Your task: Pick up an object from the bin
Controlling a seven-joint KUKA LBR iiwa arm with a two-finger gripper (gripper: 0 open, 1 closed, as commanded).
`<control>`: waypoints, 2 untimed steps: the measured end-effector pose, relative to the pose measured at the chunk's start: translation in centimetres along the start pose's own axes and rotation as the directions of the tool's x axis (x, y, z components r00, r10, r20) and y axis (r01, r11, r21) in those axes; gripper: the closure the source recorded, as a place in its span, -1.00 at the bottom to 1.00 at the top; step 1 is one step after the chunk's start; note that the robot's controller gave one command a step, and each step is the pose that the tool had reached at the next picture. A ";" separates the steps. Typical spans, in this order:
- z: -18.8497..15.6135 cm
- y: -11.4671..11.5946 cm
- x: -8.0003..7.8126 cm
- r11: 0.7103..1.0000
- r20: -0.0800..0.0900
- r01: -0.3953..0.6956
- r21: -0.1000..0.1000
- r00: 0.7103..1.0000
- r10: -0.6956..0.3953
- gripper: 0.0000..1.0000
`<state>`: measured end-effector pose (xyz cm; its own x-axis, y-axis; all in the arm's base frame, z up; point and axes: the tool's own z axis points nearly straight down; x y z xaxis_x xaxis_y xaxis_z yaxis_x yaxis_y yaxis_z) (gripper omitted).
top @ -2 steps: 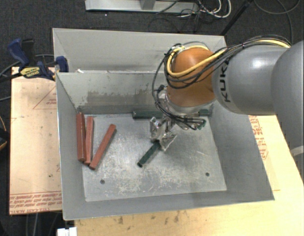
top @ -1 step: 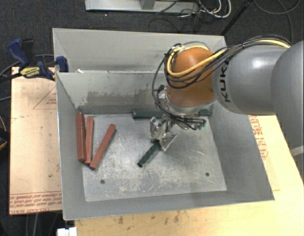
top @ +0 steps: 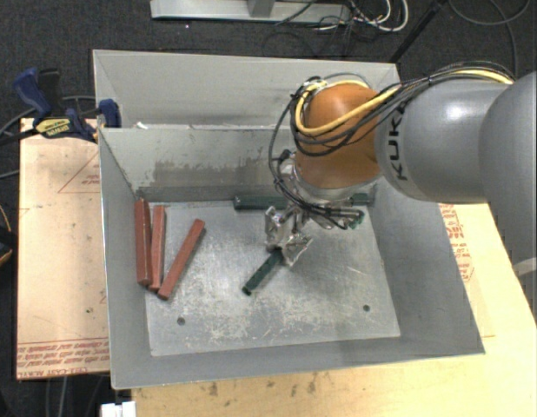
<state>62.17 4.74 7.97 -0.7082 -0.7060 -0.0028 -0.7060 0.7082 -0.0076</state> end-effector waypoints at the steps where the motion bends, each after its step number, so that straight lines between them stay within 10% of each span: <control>1: -0.4 0.1 0.1 1.000 0.000 -0.001 -0.004 1.000 0.001 1.00; 2: -2.1 0.3 0.1 1.000 -0.003 -0.002 -0.010 1.000 0.002 1.00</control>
Offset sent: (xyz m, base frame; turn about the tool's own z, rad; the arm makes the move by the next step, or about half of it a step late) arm 0.0000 0.0000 0.0701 0.0000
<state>61.83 4.87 10.04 -0.7094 -0.7048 0.0006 -0.7048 0.7094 0.0027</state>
